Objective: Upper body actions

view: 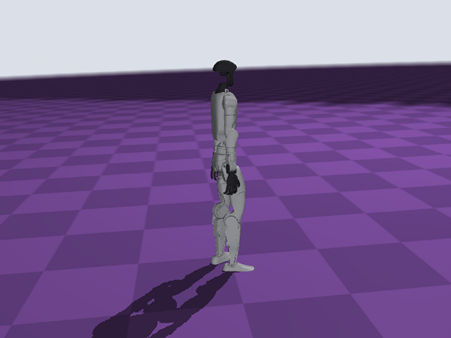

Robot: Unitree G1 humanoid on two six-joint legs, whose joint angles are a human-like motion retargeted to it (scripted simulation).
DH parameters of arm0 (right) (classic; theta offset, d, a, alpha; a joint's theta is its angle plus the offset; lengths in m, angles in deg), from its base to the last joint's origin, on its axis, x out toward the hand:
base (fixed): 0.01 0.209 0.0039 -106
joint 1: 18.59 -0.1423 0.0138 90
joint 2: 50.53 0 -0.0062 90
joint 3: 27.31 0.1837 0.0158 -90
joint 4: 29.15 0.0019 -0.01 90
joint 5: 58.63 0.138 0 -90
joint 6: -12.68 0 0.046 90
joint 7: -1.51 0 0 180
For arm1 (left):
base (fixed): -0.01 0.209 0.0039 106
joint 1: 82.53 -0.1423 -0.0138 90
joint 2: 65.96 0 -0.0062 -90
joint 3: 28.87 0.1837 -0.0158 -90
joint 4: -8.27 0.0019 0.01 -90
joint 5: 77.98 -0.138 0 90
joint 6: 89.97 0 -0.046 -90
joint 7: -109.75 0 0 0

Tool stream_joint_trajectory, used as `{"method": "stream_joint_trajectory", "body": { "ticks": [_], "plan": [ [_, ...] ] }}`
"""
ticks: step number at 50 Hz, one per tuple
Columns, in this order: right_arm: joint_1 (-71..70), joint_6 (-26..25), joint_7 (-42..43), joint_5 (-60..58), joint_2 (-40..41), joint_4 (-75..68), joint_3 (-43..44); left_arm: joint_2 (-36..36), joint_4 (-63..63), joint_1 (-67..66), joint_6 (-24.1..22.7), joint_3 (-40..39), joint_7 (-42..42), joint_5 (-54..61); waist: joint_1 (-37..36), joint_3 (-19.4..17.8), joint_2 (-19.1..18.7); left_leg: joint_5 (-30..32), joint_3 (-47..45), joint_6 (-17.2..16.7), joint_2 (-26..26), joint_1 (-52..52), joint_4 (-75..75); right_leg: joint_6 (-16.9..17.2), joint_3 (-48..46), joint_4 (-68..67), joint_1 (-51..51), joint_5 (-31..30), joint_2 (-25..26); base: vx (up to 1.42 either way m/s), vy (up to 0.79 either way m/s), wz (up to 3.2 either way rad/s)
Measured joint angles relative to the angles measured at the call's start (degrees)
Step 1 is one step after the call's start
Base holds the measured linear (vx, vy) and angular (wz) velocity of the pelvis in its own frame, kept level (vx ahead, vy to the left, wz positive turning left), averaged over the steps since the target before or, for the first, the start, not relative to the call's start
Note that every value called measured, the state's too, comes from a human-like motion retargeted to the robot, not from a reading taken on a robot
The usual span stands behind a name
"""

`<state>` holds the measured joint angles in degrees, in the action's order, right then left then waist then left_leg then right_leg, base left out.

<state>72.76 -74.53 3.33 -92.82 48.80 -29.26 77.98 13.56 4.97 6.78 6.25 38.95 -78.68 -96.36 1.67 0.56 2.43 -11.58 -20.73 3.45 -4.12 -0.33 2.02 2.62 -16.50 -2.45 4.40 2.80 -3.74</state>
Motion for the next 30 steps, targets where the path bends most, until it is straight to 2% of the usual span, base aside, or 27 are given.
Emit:
{"method": "stream_joint_trajectory", "body": {
  "ticks": [5,12,30],
  "plan": [
    [-1.82,-0.52,-0.71,-2.66,0.74,1.45,-1.53,0.99,1.31,-2.56,0.24,-0.68,0.69,-2.44,1.0,2.4,-0.62,-0.8,1.67,-0.65,0.38,-0.41,-0.01,-1.23,-0.14,1.22,-1.07,0.99,1.8,0.12,-0.09,0.22],
    [-2.54,0.9,-1.06,-2.21,1.9,2.97,-2.17,2.15,4.82,-3.08,1.72,-0.8,2.93,-1.65,1.34,3.43,-0.98,-1.5,3.59,-1.34,1.07,-1.01,0.07,-1.89,-0.85,1.38,-2.36,2.69,3.23,0.05,-0.11,0.22],
    [-0.75,-2.3,0.52,-0.26,0.21,-3.91,-1.56,-0.51,1.3,-1.76,0.43,0.86,1.5,-1.64,0.8,3.6,-1.46,-2.25,4.57,-2.21,1.64,-1.02,-0.03,-2.56,-2.07,1.81,-3.33,3.86,4.02,0.01,-0.03,0.05]
  ]
}}
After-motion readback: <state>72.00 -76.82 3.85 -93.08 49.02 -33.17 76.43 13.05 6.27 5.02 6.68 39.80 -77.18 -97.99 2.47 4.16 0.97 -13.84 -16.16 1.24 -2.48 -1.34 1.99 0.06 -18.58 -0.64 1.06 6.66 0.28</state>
